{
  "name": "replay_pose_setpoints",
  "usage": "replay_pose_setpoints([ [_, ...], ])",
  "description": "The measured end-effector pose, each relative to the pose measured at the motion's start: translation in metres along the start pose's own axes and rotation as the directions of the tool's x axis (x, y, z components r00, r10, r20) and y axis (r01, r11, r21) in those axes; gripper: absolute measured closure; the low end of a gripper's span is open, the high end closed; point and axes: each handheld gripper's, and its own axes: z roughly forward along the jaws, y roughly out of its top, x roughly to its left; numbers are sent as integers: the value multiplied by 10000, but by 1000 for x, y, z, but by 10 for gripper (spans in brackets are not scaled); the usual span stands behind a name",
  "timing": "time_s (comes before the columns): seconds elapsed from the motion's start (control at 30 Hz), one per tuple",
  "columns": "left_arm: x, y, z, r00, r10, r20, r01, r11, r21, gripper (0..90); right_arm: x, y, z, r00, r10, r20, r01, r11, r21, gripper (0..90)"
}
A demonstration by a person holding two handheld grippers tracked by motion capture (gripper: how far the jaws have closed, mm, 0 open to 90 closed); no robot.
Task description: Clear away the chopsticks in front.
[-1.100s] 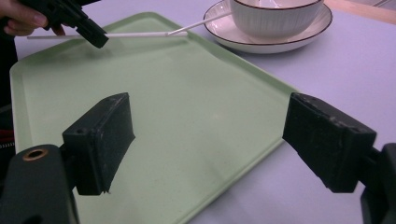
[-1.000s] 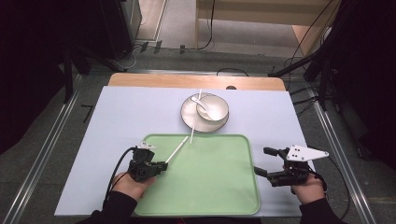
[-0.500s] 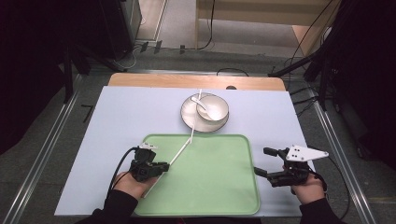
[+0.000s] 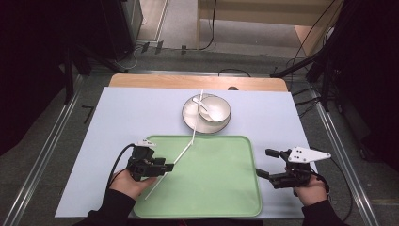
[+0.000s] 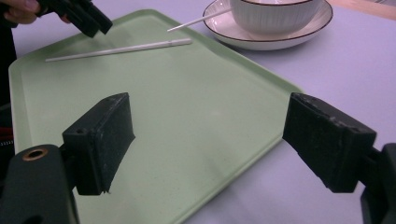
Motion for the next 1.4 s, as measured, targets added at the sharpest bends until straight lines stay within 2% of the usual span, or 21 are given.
replay_pose_setpoints([
  [0.03, 0, 2, -1, 10000, 64, 45, -63, 9999, -80, 431, 0, 0, 0, 10000, 10, 3, -10, 10000, 7, 168],
  [0.07, 1, 7, -2, 9999, 99, 128, -98, 9999, -62, 363, 0, 0, 0, 10000, -6, -7, 6, 10000, -16, 168],
  [0.3, 3, 24, -4, 9996, 243, 155, -241, 9997, -92, 320, -1, 0, 0, 10000, 27, 17, -26, 10000, -48, 168],
  [0.43, 2, 42, -3, 9993, 335, 155, -331, 9991, -260, 320, 0, 0, 0, 10000, 6, -9, -6, 10000, -39, 168],
  [0.47, 2, 53, -1, 9993, 335, 184, -330, 9991, -257, 320, 0, 0, 0, 10000, 10, -10, -10, 10000, -42, 168],
  [0.53, 3, 59, 0, 9993, 358, 132, -355, 9991, -223, 319, 0, 0, -1, 10000, 17, -6, -17, 10000, -38, 168],
  [0.6, 3, 75, 4, 9990, 395, 185, -389, 9988, -307, 321, 0, 0, 0, 10000, 30, -4, -30, 10000, -55, 168],
  [0.67, 2, 80, 5, 9988, 464, 161, -458, 9984, -338, 324, 0, 0, 0, 10000, 30, -16, -30, 10000, -51, 168],
  [0.73, 3, 94, 13, 9986, 493, 186, -486, 9982, -361, 326, -1, 0, 0, 10000, 46, -28, -46, 10000, -38, 168],
  [0.8, 3, 97, 17, 9985, 514, 180, -507, 9979, -398, 329, -1, 0, 0, 10000, 38, 7, -38, 10000, -68, 168],
  [0.9, 4, 109, 27, 9992, 284, 278, -273, 9989, -386, 329, -1, 0, -1, 10000, 20, 9, -19, 10000, -96, 168],
  [0.97, 1, 116, 34, 9981, 555, -279, -563, 9980, -275, 329, -1, 0, -1, 10000, 25, 1, -25, 10000, -87, 168],
  [1.0, 0, 120, 39, 9968, 739, -314, -746, 9970, -207, 340, -1, 0, 0, 10000, 2, -12, -2, 10000, -74, 168],
  [1.03, 0, 123, 43, 9973, 674, -283, -679, 9975, -195, 348, 0, 0, 0, 10000, 2, -27, -2, 10000, -65, 168],
  [1.07, 2, 129, 52, 9990, 405, -179, -409, 9990, -198, 359, -1, 0, 0, 10000, -11, -41, 11, 10000, -63, 168],
  [1.13, 4, 131, 57, 9989, 417, -226, -420, 9990, -139, 380, 0, 0, 0, 10000, 11, -55, -12, 10000, -76, 168],
  [1.17, 6, 133, 61, 9981, 466, -398, -466, 9989, 2, 380, 0, 0, 0, 10000, 11, -55, -12, 10000, -76, 168],
  [1.23, 11, 136, 71, 9982, 311, -507, -312, 9995, 4, 405, 0, 0, 0, 10000, 10, -71, -11, 10000, -79, 168],
  [1.33, 17, 142, 87, 9962, 221, -844, -190, 9991, 372, 444, -1, 0, 0, 10000, -36, -81, 35, 10000, -61, 168],
  [1.4, 18, 144, 91, 9962, 121, -868, -89, 9993, 367, 444, 0, 0, 0, 10000, -27, -82, 26, 10000, -40, 168],
])
